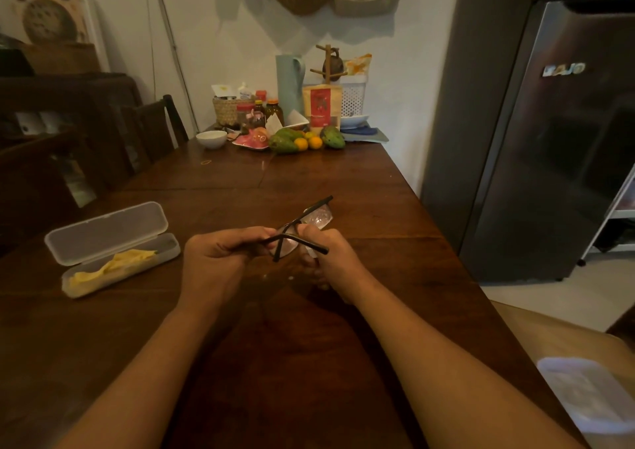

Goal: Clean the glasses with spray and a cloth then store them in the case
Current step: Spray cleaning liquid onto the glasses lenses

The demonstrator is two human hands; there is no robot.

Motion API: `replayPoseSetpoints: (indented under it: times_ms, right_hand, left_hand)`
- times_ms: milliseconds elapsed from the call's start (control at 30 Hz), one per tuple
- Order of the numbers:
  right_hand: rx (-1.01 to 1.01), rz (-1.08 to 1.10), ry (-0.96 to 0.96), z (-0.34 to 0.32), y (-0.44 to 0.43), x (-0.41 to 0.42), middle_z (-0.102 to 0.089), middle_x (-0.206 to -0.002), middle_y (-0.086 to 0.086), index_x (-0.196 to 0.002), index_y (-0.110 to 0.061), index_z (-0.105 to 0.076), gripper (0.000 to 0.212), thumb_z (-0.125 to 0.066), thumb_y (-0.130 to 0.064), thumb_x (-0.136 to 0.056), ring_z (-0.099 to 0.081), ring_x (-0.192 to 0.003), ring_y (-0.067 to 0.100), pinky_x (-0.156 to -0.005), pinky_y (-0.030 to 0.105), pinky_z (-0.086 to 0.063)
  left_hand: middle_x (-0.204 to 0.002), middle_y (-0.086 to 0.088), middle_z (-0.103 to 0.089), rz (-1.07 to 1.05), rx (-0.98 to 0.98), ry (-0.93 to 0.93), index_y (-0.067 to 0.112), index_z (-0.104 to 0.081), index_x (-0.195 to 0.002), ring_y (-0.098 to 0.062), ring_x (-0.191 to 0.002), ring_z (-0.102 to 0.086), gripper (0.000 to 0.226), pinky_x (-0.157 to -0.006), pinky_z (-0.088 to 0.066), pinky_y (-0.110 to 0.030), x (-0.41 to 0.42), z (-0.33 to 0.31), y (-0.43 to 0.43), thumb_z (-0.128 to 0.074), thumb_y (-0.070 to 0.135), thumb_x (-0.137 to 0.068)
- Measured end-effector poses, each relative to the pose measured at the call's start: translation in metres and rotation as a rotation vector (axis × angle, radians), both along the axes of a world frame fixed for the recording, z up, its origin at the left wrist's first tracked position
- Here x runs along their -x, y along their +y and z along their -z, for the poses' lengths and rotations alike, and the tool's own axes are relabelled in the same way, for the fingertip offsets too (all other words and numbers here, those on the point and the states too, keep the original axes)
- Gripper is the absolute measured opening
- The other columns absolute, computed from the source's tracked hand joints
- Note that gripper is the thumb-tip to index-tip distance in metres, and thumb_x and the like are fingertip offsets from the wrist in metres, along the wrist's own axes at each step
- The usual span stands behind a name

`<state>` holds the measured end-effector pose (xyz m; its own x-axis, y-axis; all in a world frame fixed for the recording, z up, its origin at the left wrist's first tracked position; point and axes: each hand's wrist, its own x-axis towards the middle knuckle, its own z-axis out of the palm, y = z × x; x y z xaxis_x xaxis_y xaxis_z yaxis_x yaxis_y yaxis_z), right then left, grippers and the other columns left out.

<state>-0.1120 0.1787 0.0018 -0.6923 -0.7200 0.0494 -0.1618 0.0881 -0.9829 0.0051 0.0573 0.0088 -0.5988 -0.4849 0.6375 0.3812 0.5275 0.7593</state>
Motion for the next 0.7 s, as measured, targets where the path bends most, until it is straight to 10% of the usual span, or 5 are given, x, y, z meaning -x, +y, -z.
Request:
replayPoseSetpoints:
  times_ms: [233,700]
  right_hand:
    - [0.0,0.121,0.061,0.004,-0.008,0.004,-0.037,-0.04,-0.009,-0.047,-0.017,-0.044,0.054,-0.043,-0.034,-0.099,-0.032,-0.034,0.008,-0.048,0.027,-0.025]
    - [0.121,0.113,0.038,0.016,0.004,0.027,-0.062,-0.058,-0.008,-0.068,-0.017,-0.061,0.061,-0.045,-0.073,-0.086,-0.055,-0.057,0.007,-0.068,0.033,-0.043]
  left_hand:
    - [-0.075,0.024,-0.074,0.006,0.003,-0.002,-0.001,-0.068,-0.102,0.0,-0.075,-0.071,0.042,-0.072,-0.054,-0.013,0.001,0.002,-0.001,-0.057,-0.029,-0.074]
    - [-0.091,0.016,-0.077,-0.051,0.059,0.011,0.02,-0.076,-0.087,-0.011,-0.089,-0.074,0.047,-0.079,-0.058,-0.023,0.0,0.014,-0.032,-0.062,-0.023,-0.075]
